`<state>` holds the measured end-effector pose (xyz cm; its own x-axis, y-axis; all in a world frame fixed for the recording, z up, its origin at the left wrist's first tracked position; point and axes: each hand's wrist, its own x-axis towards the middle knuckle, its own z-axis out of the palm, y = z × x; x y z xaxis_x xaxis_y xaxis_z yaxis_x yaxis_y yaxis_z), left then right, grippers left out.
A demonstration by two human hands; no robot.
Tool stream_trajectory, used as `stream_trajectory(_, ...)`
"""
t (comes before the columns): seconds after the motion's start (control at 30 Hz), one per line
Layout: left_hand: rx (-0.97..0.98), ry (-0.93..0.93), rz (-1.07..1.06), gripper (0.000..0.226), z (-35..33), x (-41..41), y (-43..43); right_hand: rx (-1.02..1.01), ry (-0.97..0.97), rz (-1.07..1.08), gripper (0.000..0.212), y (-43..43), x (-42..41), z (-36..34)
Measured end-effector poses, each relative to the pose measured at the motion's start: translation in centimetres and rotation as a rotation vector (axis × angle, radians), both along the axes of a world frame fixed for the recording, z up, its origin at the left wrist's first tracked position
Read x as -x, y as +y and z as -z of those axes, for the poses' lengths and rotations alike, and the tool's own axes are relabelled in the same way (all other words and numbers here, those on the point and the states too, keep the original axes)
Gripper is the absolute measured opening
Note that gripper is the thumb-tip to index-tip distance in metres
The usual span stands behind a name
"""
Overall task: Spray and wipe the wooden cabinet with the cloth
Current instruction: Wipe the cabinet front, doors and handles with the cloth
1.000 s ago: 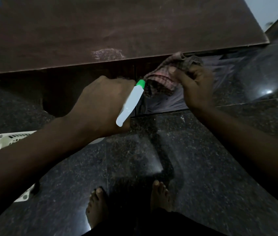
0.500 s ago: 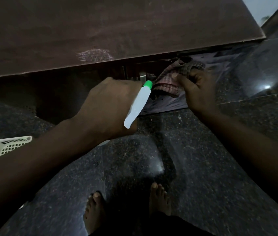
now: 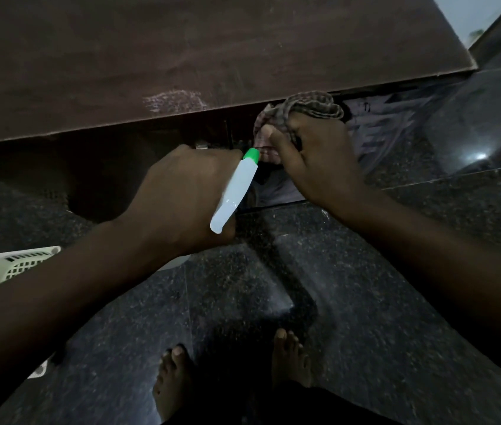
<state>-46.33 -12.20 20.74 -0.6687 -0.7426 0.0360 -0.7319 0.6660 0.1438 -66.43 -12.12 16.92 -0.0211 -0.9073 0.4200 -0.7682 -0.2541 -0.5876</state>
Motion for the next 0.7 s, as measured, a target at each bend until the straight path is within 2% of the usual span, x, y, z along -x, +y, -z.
stream_trajectory(0.1, -0.004, -0.015, 0.004, 0.04, 0.2, -0.1, -0.3, -0.02, 0.104, -0.032, 0.028, 0.4, -0.5, -0.2)
stream_trajectory(0.27, -0.001, 0.024, 0.032, 0.037, -0.6, 0.5, 0.0, -0.072, -0.036, 0.051, 0.032, 0.4, 1.1, 0.8)
stream_trajectory(0.43, 0.018, 0.133, 0.065, 0.017, -1.8, 0.7, 0.7, -0.083, -0.17, 0.235, 0.032, 1.0, 4.9, 1.1)
stream_trajectory(0.53, 0.011, 0.116, 0.044, 0.016, -1.9, 0.6, 0.6, -0.053, -0.053, 0.156, 0.036, 0.6, 3.7, 0.1)
stream_trajectory(0.63, 0.035, 0.107, 0.049, 0.015, -2.3, 0.7, 0.7, -0.057, 0.167, -0.055, 0.032, 0.0, 0.5, -1.0)
stream_trajectory(0.7, 0.034, 0.11, 0.06, 0.018, -2.4, 0.7, 0.6, -0.074, 0.304, -0.099, 0.037, -0.3, -0.5, -1.4)
